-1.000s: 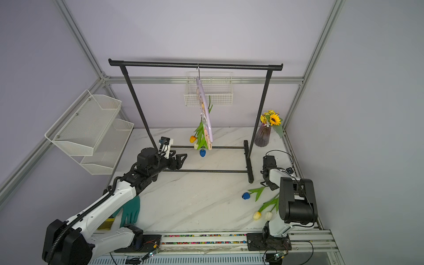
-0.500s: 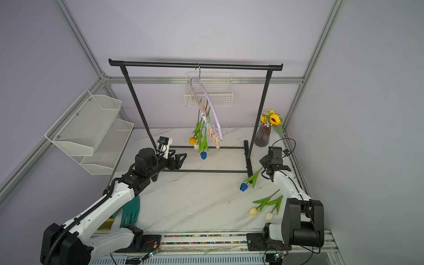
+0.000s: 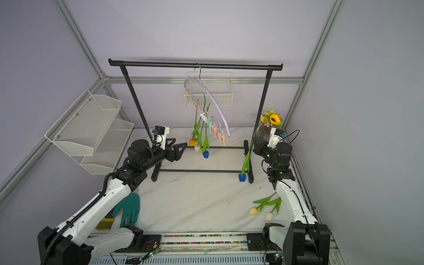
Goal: Dry the flowers on a clothes hanger
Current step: Open the clamp at the hanger.
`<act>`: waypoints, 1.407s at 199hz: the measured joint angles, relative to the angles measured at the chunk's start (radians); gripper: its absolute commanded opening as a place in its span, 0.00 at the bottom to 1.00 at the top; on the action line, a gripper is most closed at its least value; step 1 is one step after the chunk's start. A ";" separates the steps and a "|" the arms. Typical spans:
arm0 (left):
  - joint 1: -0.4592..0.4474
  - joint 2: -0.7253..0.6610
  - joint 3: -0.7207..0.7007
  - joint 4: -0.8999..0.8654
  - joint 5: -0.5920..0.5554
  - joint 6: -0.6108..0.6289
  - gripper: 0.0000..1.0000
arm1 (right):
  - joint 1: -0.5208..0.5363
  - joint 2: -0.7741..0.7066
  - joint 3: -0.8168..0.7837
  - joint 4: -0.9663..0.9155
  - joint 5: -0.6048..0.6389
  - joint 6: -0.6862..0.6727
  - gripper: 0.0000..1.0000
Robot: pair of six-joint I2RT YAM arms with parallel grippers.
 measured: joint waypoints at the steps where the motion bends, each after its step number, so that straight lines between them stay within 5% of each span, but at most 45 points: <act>1: 0.000 0.000 0.001 0.000 0.001 -0.001 0.81 | 0.002 0.001 -0.003 0.008 -0.003 0.000 0.00; 118: 0.018 0.150 0.206 -0.003 0.205 -0.032 0.75 | 0.088 0.265 -0.082 0.667 -0.247 0.011 0.00; 280: -0.043 0.425 0.477 0.019 0.389 -0.001 0.67 | 0.263 0.364 0.026 0.788 -0.310 0.026 0.00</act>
